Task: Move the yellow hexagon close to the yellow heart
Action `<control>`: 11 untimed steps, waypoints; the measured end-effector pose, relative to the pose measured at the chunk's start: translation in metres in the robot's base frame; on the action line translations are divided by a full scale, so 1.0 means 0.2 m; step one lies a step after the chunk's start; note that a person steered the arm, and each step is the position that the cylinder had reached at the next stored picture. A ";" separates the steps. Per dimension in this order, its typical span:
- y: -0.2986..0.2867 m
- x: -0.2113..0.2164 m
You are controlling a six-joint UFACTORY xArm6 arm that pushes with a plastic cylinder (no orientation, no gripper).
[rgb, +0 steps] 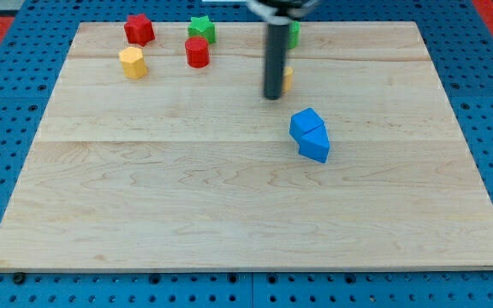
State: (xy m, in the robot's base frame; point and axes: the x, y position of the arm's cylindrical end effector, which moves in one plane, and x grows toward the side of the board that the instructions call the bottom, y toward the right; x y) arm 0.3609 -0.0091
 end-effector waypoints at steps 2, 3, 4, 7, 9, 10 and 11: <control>-0.86 -0.16; -1.17 -0.26; -1.10 -0.41; -0.53 -0.14; -0.42 -0.03; -0.38 0.00; -0.39 0.08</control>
